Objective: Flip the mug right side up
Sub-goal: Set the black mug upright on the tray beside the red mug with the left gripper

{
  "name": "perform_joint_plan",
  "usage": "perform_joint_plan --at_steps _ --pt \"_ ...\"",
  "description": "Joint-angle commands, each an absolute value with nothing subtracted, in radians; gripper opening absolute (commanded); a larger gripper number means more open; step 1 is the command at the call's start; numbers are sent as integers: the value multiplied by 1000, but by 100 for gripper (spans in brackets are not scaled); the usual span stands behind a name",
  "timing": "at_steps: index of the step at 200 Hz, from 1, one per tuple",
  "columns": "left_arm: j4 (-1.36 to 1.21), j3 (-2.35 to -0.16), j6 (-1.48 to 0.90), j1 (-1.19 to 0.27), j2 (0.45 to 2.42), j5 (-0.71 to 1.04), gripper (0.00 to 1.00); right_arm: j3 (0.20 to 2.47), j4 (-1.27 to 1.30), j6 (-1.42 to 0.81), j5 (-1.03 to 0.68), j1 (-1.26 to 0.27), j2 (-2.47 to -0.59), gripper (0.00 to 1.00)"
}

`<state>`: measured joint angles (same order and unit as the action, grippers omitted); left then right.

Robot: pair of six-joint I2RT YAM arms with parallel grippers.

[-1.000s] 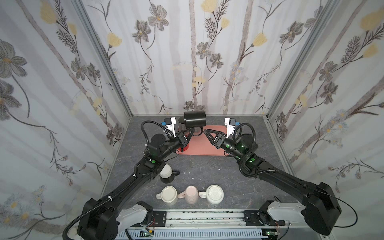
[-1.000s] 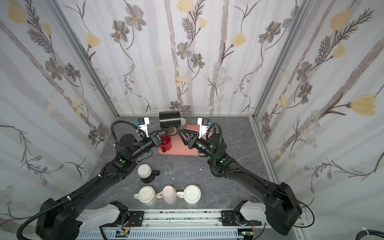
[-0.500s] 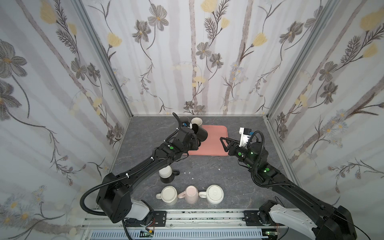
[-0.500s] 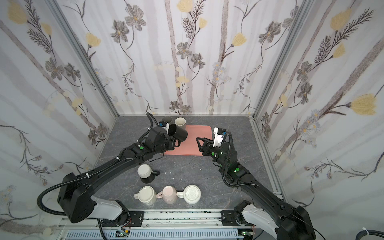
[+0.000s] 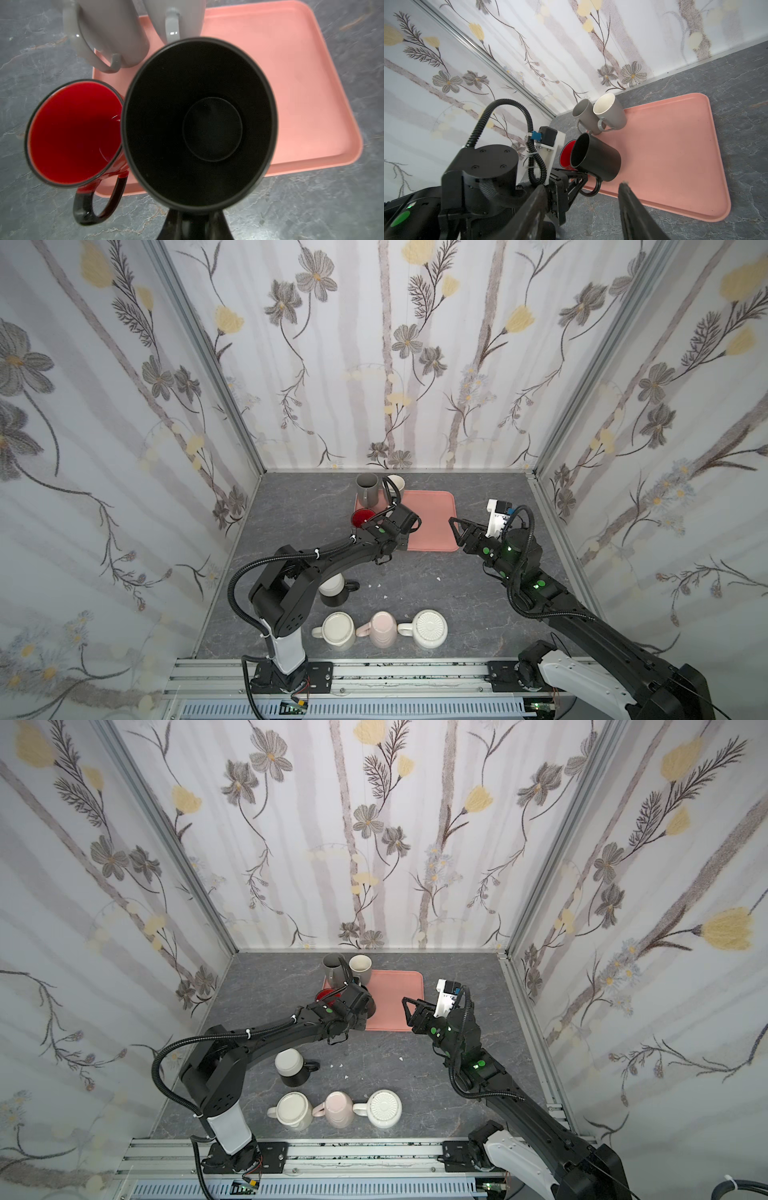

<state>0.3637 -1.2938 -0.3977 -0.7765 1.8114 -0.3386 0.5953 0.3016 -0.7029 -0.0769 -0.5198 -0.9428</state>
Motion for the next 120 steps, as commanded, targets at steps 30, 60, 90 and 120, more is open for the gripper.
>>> perform_joint_plan --at_steps 30,60,90,120 --pt "351 -1360 -390 -776 1881 -452 0 582 314 -710 -89 -505 -919 56" --pt "373 -1368 -387 -778 1897 -472 0 578 313 -712 -92 -497 -916 56" --pt "386 -1360 -383 -779 1902 -487 0 571 322 -719 -97 -492 -916 56" --pt "397 -1357 -385 -781 1904 -493 0 568 324 -722 -97 -487 -916 56"
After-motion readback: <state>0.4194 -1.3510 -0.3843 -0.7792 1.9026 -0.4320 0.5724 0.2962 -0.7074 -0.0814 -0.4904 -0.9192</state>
